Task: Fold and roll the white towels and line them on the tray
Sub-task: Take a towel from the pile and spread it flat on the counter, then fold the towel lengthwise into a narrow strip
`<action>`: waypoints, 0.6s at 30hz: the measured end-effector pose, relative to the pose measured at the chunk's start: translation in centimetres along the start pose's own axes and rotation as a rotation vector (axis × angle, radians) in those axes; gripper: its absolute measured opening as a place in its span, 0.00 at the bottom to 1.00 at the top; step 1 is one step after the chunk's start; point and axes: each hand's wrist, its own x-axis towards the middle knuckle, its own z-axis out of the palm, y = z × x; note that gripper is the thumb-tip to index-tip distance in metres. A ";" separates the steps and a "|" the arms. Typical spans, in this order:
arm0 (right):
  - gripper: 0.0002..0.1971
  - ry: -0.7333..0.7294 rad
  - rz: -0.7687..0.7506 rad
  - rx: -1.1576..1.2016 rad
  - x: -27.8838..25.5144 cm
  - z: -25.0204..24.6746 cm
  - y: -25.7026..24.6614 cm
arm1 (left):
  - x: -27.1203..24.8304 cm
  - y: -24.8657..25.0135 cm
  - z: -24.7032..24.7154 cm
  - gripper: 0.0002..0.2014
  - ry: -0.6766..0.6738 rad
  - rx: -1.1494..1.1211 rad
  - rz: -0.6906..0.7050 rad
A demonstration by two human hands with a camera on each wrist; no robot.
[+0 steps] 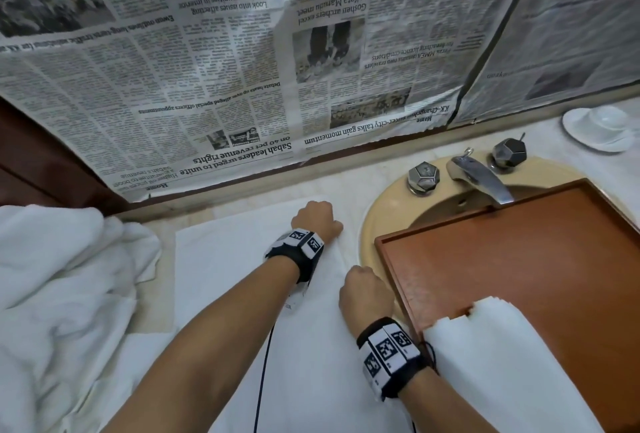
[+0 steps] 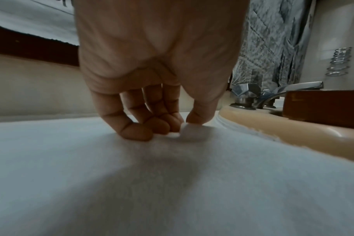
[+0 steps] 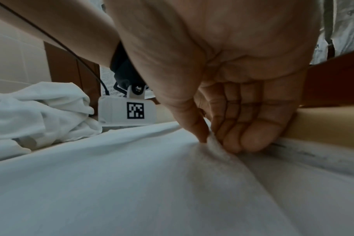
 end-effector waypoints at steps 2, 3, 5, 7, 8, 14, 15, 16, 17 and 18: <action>0.11 0.011 0.016 0.086 0.1 -0.2 -0.1 | -0.1 0.0 0.1 0.10 0.016 -0.011 0.018; 0.11 0.003 0.023 0.129 0.1 -0.4 -0.1 | -0.2 -0.2 0.1 0.10 0.038 -0.037 0.021; 0.09 -0.009 0.036 0.222 0.2 -0.6 0.3 | -0.5 -0.8 0.4 0.10 0.098 -0.141 0.025; 0.07 0.002 0.058 0.290 0.1 -0.6 0.9 | -0.7 -1.5 0.7 0.08 0.139 -0.261 0.049; 0.06 0.016 0.061 0.303 0.1 -0.6 1.2 | -0.9 -1.8 0.8 0.07 0.145 -0.318 0.063; 0.04 0.120 0.034 0.440 -0.3 -0.9 1.9 | -1.3 -2.6 -0.2 0.12 0.190 -0.517 0.102; 0.05 0.138 0.029 0.455 -0.4 -1.0 1.9 | -1.5 -2.7 -0.4 0.12 0.204 -0.563 0.086; 0.05 0.155 0.022 0.464 -0.6 -1.2 1.8 | -1.8 -3.0 -0.7 0.11 0.209 -0.614 0.069; 0.05 0.169 0.015 0.466 -0.9 -1.3 1.7 | -2.0 -3.3 -0.9 0.09 0.209 -0.659 0.056; 0.05 0.187 0.002 0.462 -1.3 -1.5 1.5 | -2.5 -3.7 -1.2 0.06 0.204 -0.699 0.043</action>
